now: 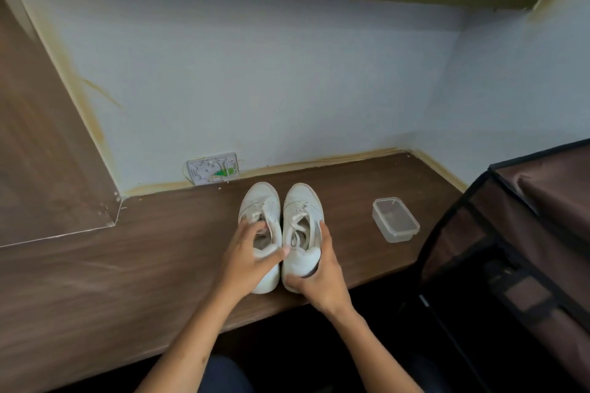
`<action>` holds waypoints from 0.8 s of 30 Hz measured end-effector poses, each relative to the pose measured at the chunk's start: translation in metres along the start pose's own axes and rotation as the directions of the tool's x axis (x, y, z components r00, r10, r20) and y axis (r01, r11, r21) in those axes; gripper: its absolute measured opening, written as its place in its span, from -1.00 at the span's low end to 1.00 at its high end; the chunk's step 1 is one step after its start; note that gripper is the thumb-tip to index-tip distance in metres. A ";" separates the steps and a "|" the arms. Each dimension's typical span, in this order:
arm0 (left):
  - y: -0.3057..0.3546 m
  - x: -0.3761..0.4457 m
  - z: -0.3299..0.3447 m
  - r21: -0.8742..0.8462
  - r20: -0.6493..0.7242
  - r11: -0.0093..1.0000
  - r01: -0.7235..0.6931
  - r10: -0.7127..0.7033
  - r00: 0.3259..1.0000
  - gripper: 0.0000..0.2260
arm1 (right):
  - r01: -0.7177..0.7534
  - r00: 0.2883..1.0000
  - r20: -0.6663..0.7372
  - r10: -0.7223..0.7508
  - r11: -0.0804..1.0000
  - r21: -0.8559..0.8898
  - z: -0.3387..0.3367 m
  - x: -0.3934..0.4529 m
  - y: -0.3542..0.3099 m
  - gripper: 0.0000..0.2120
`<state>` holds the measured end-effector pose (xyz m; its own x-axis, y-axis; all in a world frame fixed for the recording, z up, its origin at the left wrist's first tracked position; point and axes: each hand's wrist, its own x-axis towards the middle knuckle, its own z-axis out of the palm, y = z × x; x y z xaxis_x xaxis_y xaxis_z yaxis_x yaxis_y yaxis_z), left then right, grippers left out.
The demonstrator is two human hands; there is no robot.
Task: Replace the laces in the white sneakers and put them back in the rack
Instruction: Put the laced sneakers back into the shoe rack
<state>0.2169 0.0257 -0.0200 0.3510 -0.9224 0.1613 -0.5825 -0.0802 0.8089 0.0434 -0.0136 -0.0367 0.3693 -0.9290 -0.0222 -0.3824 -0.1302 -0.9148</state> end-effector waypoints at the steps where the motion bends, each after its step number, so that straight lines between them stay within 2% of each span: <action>1: -0.004 -0.008 0.006 -0.105 -0.070 0.994 -0.012 0.005 0.998 -0.38 | 0.022 0.999 -0.036 -0.021 1.000 0.015 0.005 -0.001 0.000 0.12; 2: -0.006 -0.016 0.012 -0.184 -0.126 0.983 0.014 -0.037 0.991 -0.29 | 0.036 0.997 -0.071 -0.034 0.999 0.023 0.008 -0.003 0.001 0.10; 4: -0.007 -0.027 0.021 -0.269 -0.165 0.947 0.174 -0.223 0.961 -0.18 | 0.021 0.993 -0.120 -0.016 0.999 0.047 0.014 -0.004 0.000 0.13; 6: -0.002 -0.031 0.027 -0.290 -0.165 0.909 0.298 -0.354 0.921 -0.32 | -0.057 0.990 -0.127 0.068 0.994 0.089 0.017 -0.004 -0.005 0.17; 8: -0.001 -0.027 0.029 -0.254 -0.192 0.906 0.337 -0.389 0.901 -0.42 | -0.123 0.981 -0.137 0.137 0.987 0.103 0.018 0.000 -0.009 0.04; 11: 0.002 -0.024 0.027 -0.202 -0.235 0.918 0.342 -0.385 0.893 -0.37 | -0.160 0.969 -0.169 0.180 0.979 0.128 0.017 -0.002 -0.015 -0.15; 14: 0.007 -0.031 0.022 -0.181 -0.252 0.933 0.310 -0.349 0.903 -0.35 | -0.132 0.962 -0.214 0.172 0.974 0.186 0.014 -0.013 -0.018 -0.15; 20: 0.021 -0.057 0.020 -0.158 -0.168 0.964 0.214 -0.240 0.956 -0.22 | -0.093 0.917 -0.355 0.179 0.965 0.247 0.005 -0.061 -0.022 -0.19; 24: 0.044 -0.077 0.018 -0.193 -0.125 0.972 0.132 -0.158 0.979 -0.25 | 0.002 0.886 -0.447 0.123 0.963 0.268 -0.005 -0.098 -0.034 -0.23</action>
<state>0.1506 0.0862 -0.0072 0.5275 -0.8436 0.1005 -0.3779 -0.1270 0.9171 0.0156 0.0796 -0.0015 -0.0988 -0.9939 0.0482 -0.1407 -0.0340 -0.9895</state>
